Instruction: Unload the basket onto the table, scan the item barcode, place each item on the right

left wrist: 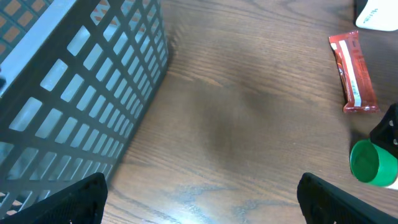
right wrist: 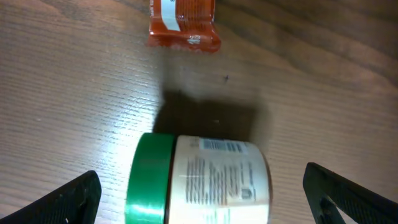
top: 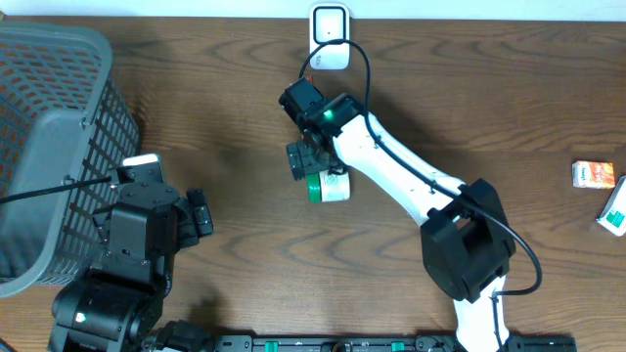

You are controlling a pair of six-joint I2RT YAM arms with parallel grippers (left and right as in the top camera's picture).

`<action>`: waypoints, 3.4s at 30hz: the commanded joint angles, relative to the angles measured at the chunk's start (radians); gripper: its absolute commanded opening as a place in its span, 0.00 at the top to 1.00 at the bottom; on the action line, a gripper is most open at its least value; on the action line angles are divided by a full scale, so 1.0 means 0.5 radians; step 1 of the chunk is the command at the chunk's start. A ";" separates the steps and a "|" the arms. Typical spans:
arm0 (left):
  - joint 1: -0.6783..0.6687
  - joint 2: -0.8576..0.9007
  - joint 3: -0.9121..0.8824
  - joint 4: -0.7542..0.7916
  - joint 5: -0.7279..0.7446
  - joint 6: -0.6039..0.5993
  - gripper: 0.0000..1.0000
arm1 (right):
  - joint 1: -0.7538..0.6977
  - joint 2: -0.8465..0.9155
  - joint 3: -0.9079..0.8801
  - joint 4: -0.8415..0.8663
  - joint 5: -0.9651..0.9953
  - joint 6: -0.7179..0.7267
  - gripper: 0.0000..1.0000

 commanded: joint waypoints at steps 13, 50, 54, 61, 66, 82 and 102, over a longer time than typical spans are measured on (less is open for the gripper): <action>0.011 -0.008 0.018 0.002 -0.018 0.026 0.02 | 0.043 0.151 0.034 -0.074 -0.003 0.250 0.03; 0.011 -0.008 0.018 0.002 -0.018 0.026 0.02 | 0.327 0.151 0.652 -0.713 -0.147 0.951 0.01; 0.011 -0.008 0.018 0.002 -0.018 0.026 0.02 | 0.381 0.156 0.623 -0.637 -0.108 1.541 0.01; 0.011 -0.008 0.018 0.002 -0.018 0.026 0.02 | 0.434 0.156 0.623 -0.700 0.164 1.972 0.01; 0.011 -0.008 0.018 0.002 -0.018 0.026 0.02 | 0.430 0.156 0.617 -0.809 0.231 2.078 0.01; 0.011 -0.009 0.018 0.002 -0.018 0.026 0.02 | 0.256 0.156 0.278 -0.507 0.144 1.862 0.01; 0.011 -0.008 0.018 0.002 -0.018 0.026 0.02 | 0.161 0.156 -0.046 -0.215 -0.079 1.710 0.01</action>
